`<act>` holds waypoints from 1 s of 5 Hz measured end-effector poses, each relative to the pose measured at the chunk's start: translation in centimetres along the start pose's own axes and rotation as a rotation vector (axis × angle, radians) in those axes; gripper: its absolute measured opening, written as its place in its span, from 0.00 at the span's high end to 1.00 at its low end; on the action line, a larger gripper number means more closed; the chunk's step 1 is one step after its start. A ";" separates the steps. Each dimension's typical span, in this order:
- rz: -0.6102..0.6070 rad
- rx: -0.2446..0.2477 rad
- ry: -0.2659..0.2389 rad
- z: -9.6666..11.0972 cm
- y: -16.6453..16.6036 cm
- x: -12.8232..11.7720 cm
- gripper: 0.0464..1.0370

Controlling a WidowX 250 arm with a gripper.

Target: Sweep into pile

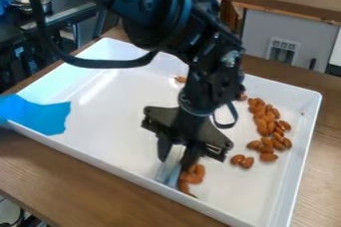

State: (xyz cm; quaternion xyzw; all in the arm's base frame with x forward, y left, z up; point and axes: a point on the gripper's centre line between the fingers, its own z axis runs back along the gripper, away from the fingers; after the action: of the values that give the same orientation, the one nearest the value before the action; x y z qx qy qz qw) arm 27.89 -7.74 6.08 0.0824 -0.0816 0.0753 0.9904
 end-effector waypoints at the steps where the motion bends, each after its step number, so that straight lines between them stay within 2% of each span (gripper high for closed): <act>1: 0.115 -0.032 0.021 0.2 -1.1 0.1 0.68; 2: 0.318 -0.073 -0.010 0.3 -2.1 0.6 0.68; 3: 0.487 -0.125 -0.060 0.1 -2.5 1.3 0.68; 4: 0.590 -0.151 -0.098 0.1 -2.6 2.3 0.68; 5: 0.683 -0.171 -0.102 0.2 -2.5 3.4 0.68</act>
State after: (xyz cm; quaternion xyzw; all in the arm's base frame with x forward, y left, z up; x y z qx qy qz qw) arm 31.59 -9.74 6.48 -0.0291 -0.1598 0.3909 0.9060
